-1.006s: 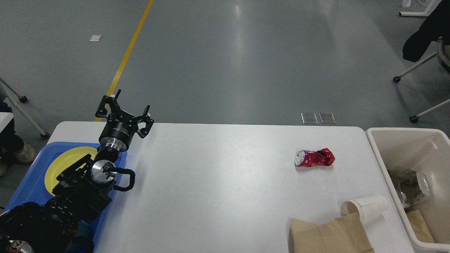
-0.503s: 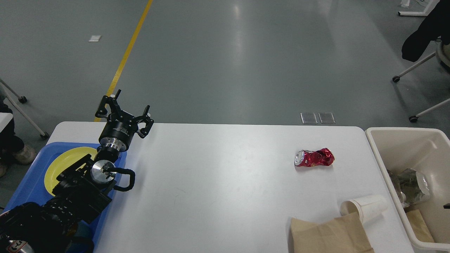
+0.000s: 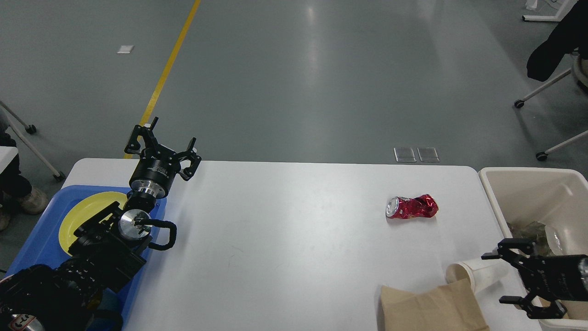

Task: Tidy desktop
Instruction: 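Grasp the white paper cup with the right gripper and drop it in the bin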

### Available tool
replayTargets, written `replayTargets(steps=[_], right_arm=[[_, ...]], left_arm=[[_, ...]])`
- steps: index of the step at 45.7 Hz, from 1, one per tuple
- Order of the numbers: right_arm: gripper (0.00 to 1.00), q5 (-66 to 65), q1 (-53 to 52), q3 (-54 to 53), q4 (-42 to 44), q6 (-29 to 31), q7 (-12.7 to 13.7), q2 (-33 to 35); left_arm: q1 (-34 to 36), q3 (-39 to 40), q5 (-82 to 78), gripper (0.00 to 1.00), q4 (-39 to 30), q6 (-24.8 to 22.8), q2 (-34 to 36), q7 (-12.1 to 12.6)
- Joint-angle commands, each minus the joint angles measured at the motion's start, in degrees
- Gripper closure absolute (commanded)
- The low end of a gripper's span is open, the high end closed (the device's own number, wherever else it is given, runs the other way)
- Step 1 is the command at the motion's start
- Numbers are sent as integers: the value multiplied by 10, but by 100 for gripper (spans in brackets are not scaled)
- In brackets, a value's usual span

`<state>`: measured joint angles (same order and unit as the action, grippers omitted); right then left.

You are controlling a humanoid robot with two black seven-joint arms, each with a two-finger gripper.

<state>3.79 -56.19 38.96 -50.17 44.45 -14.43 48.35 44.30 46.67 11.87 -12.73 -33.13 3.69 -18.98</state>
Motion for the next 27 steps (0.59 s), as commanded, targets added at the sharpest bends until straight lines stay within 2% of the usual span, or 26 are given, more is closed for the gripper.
replayTargets(steps=[1, 18, 27], right_arm=[[0, -2, 37, -48, 66, -9, 1, -49], [0, -2, 111, -83, 197, -9, -1, -113], [0, -2, 130, -103, 228, -43, -2, -142]], left_arm=[[0, 0, 0, 3, 0, 0, 0, 0], [0, 0, 0, 3, 0, 0, 0, 0], [0, 0, 0, 3, 0, 0, 0, 0]])
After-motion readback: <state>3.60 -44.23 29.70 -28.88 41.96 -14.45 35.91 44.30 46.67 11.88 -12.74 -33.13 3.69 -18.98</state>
